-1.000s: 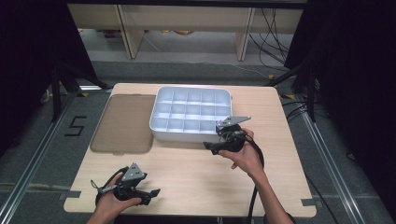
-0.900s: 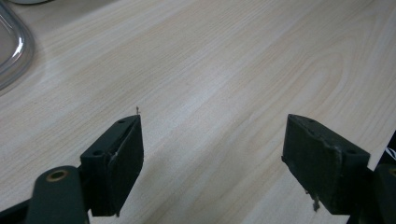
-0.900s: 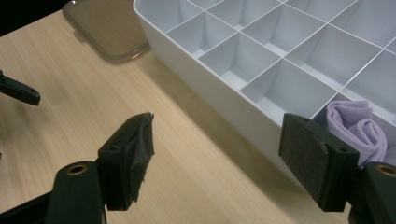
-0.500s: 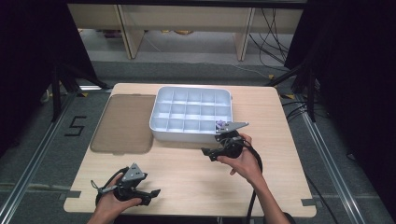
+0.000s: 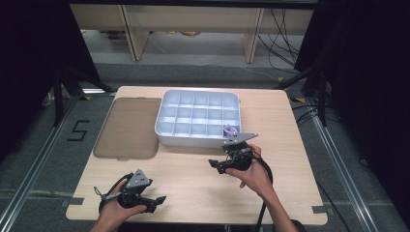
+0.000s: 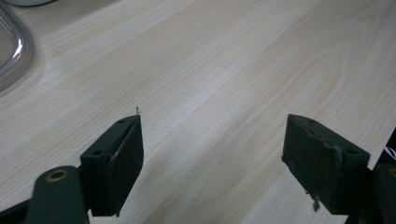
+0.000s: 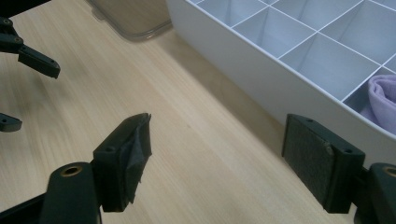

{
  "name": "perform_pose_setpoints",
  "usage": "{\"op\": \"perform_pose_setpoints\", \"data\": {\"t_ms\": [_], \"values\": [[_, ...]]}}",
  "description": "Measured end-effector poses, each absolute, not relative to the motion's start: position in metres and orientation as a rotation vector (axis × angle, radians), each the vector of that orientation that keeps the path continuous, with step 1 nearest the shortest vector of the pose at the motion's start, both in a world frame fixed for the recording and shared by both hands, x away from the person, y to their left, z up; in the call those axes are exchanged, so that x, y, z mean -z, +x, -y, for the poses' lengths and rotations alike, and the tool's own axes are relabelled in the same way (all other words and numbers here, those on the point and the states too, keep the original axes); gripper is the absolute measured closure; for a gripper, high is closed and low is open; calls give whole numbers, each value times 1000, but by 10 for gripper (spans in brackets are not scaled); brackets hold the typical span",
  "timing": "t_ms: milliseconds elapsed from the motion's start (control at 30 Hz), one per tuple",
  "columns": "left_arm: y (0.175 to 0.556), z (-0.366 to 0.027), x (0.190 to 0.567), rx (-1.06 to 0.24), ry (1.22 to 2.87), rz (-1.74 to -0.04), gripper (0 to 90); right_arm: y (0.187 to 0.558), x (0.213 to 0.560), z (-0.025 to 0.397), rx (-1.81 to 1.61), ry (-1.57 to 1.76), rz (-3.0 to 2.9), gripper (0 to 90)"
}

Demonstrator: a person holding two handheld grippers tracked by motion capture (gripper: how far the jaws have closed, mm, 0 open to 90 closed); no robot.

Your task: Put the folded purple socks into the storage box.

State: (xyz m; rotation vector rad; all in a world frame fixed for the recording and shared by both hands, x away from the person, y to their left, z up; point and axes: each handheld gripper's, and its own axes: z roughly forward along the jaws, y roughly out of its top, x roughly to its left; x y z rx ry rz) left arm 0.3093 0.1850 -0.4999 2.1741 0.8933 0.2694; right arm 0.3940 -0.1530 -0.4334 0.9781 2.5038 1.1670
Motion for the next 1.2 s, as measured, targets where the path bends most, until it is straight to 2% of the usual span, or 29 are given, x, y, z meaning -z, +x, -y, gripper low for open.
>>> {"op": "perform_pose_setpoints", "data": {"t_ms": [1200], "values": [[309,-185,499,-272,2169,-900,202,359,464,163,-1165,989,-2532,228]]}}
